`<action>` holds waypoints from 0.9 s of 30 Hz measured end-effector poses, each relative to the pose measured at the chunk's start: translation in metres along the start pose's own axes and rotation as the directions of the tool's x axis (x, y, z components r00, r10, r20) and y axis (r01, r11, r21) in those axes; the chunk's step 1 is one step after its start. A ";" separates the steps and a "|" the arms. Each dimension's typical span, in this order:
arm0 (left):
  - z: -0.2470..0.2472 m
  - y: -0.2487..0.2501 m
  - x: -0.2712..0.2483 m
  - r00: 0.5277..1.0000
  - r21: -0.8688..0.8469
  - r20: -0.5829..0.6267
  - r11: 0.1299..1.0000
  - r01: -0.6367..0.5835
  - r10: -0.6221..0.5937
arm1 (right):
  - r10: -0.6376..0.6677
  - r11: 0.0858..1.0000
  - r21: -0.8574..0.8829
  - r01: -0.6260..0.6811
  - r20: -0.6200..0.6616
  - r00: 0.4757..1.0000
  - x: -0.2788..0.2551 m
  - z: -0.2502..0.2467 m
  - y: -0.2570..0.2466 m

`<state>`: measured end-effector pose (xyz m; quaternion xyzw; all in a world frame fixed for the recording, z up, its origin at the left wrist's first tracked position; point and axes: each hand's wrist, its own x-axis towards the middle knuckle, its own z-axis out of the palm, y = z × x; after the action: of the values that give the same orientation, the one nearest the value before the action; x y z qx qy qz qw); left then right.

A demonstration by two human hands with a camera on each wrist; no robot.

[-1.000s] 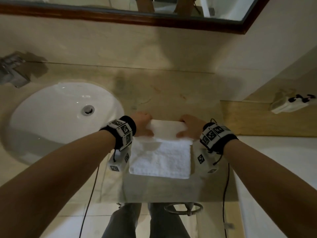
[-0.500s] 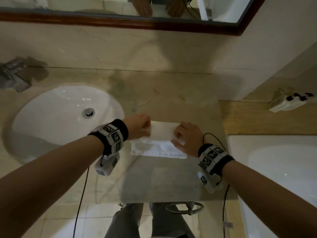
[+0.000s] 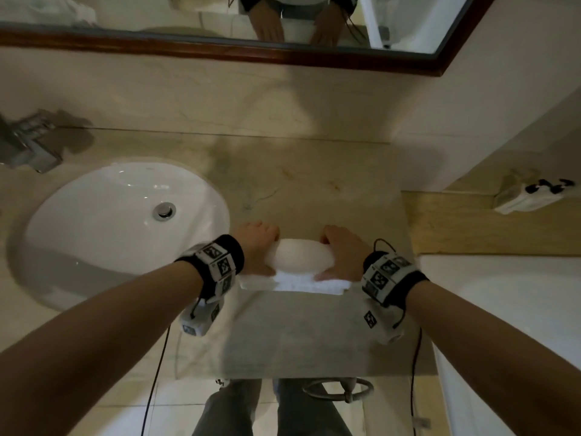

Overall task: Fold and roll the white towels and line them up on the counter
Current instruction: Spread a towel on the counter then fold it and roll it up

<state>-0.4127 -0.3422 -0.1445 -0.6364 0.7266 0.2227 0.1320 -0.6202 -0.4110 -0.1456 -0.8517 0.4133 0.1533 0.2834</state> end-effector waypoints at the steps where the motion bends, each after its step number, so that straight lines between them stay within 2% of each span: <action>1: 0.007 0.004 -0.004 1.000 0.037 -0.008 0.999 -0.024 0.024 | -0.045 0.994 -0.096 0.042 -0.029 0.999 -0.006 0.006 -0.002; 3: 0.018 0.013 -0.012 0.998 0.115 -0.002 0.992 -0.058 0.058 | -0.111 0.971 -0.221 0.096 -0.059 0.992 -0.017 0.021 -0.004; 4: 0.020 0.015 -0.014 0.998 0.159 0.000 0.985 -0.068 0.069 | -0.115 0.969 -0.225 0.097 -0.066 0.991 -0.020 0.027 -0.003; 6: 0.019 0.015 -0.015 0.996 0.220 0.014 0.972 -0.087 0.086 | -0.059 0.995 -0.082 0.056 -0.041 0.997 -0.021 0.028 0.001; 9: 0.014 0.015 -0.015 0.996 0.197 0.057 0.977 -0.075 0.065 | 0.041 0.990 0.127 -0.058 0.128 0.991 -0.012 0.012 0.000; 12: 0.014 0.021 -0.020 0.996 0.144 0.077 0.988 -0.051 0.040 | 0.039 0.995 0.080 -0.067 0.313 0.949 -0.007 0.004 -0.009; 15: 0.018 0.023 -0.028 0.995 0.121 0.094 0.992 -0.044 0.032 | 0.006 1.000 -0.020 0.002 0.371 0.929 -0.007 0.010 -0.019; 19: 0.015 0.018 -0.034 0.974 -0.037 0.219 0.997 0.073 -0.063 | -0.082 0.979 -0.157 0.131 0.283 0.956 -0.004 0.009 -0.028; 22: 0.000 0.007 -0.039 0.925 -0.192 0.362 0.963 0.190 -0.111 | -0.151 0.970 -0.130 0.204 0.336 0.930 0.006 -0.007 -0.041; 24: -0.010 -0.009 -0.047 0.894 -0.295 0.426 0.913 0.281 -0.138 | -0.198 0.955 -0.134 0.266 0.380 0.903 0.021 -0.022 -0.056; 27: -0.022 -0.048 -0.076 0.873 -0.424 0.439 0.807 0.411 -0.214 | -0.268 0.897 -0.227 0.379 0.402 0.876 0.056 -0.048 -0.101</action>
<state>-0.3520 -0.2912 -0.0968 -0.7074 0.4871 0.4952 0.1308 -0.5049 -0.4245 -0.0998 -0.8994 0.1761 0.3172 0.2438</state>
